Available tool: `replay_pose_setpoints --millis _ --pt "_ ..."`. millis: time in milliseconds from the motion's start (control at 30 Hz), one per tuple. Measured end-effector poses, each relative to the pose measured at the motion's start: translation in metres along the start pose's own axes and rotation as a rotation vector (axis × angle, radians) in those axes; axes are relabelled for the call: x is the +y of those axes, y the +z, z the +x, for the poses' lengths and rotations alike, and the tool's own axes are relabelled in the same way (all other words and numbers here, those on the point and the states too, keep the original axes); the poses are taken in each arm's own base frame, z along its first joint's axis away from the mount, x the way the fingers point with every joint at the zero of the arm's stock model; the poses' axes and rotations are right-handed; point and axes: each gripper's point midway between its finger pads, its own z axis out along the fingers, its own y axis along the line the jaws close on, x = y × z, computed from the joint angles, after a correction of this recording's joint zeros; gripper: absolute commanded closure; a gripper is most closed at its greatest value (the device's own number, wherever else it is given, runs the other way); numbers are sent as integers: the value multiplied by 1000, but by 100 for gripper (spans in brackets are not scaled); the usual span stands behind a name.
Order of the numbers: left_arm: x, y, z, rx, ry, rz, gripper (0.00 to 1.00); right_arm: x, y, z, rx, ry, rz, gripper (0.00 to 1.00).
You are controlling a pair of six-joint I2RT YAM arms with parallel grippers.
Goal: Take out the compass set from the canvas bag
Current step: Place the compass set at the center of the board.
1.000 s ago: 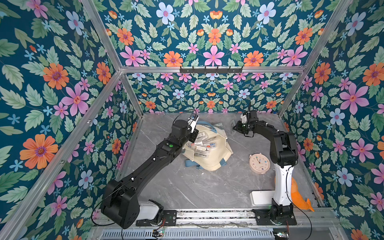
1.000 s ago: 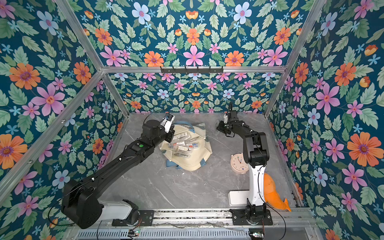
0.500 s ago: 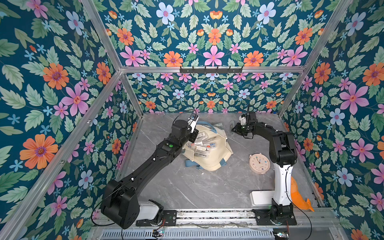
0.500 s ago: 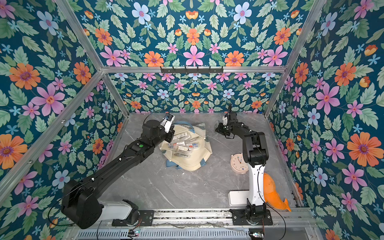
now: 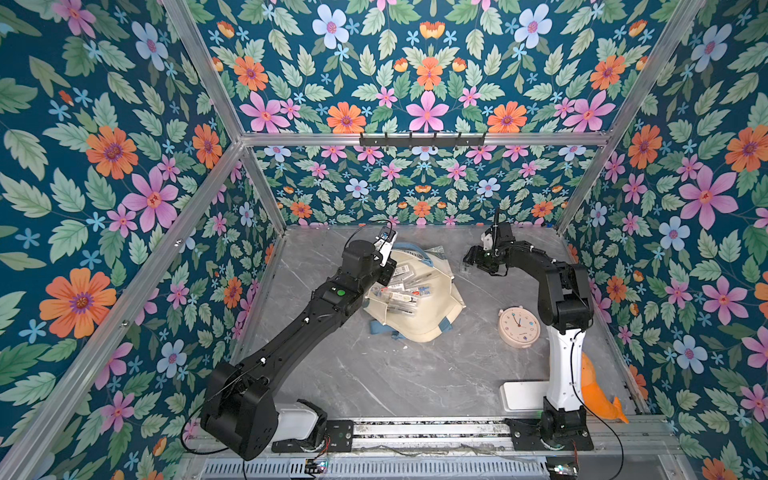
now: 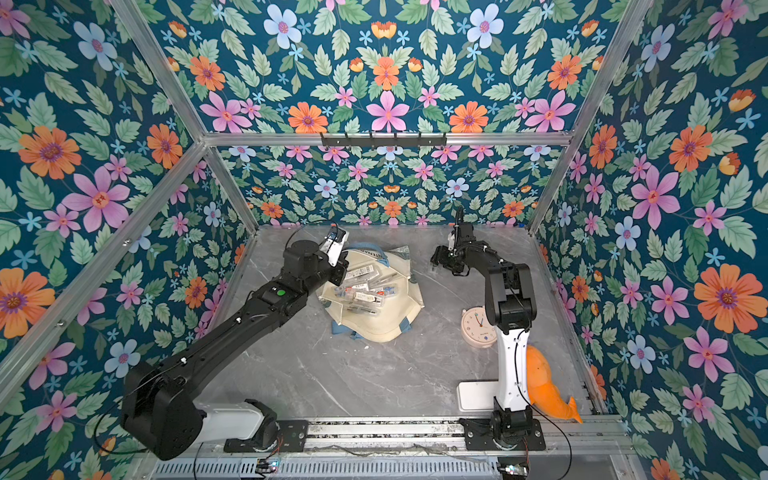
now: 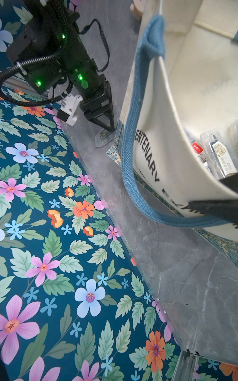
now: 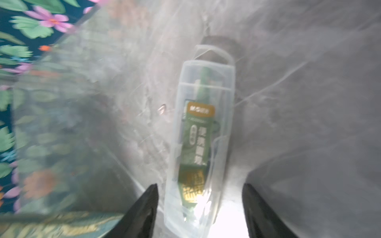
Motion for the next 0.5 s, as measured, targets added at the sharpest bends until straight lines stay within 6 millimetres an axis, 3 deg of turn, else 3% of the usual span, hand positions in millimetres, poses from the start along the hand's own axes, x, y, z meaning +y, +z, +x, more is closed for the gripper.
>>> replay_pose_setpoints --millis 233,500 --pt "0 -1 0 -1 0 0 100 -1 22 -26 -30 0 200 37" --pt "0 -1 0 -1 0 1 100 -10 21 -20 -22 -9 305 54"
